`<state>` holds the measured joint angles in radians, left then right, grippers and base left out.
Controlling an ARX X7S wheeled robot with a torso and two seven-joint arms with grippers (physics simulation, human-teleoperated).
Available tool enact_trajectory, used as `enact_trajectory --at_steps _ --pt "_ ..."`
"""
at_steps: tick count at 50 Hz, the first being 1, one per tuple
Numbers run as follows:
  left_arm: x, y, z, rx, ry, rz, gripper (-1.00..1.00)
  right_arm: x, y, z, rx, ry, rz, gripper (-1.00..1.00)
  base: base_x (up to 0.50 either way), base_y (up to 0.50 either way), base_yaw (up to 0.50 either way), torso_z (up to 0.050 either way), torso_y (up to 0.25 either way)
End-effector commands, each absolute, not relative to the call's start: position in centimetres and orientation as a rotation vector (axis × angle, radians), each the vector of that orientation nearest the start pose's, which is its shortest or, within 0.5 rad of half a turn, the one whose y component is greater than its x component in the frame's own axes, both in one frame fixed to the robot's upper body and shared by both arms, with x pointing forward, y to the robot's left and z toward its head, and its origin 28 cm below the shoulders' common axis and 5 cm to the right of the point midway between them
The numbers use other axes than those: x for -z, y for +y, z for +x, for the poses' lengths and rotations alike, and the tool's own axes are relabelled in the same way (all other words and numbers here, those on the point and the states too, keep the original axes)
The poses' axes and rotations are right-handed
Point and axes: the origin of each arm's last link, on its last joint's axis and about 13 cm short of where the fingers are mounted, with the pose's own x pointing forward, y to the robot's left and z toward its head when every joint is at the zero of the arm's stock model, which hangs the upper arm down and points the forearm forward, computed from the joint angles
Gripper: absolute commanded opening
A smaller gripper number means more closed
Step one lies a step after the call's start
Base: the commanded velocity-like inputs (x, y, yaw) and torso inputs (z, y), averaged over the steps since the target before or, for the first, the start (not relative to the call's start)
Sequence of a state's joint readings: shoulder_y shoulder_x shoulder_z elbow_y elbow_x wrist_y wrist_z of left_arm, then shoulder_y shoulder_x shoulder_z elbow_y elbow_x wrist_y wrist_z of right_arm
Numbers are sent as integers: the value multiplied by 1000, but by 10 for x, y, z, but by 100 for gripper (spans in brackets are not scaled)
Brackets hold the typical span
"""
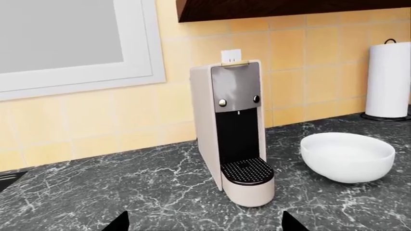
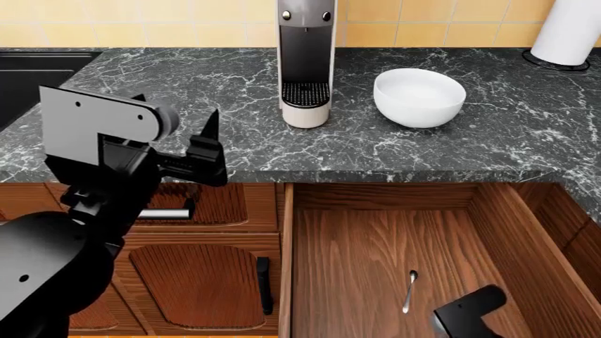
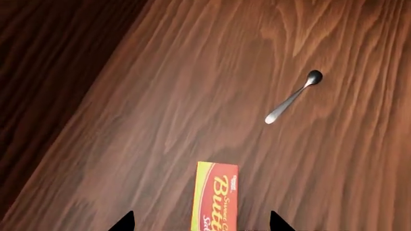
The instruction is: Place the bar in the bowl and close the drawer.
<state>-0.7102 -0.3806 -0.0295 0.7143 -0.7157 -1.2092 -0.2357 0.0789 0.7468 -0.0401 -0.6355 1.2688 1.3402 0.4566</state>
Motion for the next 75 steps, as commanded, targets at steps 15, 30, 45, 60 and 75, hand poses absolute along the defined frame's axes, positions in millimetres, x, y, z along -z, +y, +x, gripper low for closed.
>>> enact_trajectory --at_steps 15,30,45,60,75 --pt "-238 235 241 215 -140 91 100 -89 -167 152 -320 924 -149 100 0 0 0 0 0" --pt "-237 235 242 217 -134 91 100 -76 -165 151 -332 963 -144 100 0 0 0 0 0" --pt "-234 236 243 215 -130 86 100 -64 -165 149 -330 999 -133 100 0 0 0 0 0" --pt "-233 236 242 216 -127 83 100 -53 -166 145 -322 1033 -118 100 0 0 0 0 0" --pt "-230 235 242 218 -122 81 100 -47 -166 142 -319 1057 -111 -100 0 0 0 0 0"
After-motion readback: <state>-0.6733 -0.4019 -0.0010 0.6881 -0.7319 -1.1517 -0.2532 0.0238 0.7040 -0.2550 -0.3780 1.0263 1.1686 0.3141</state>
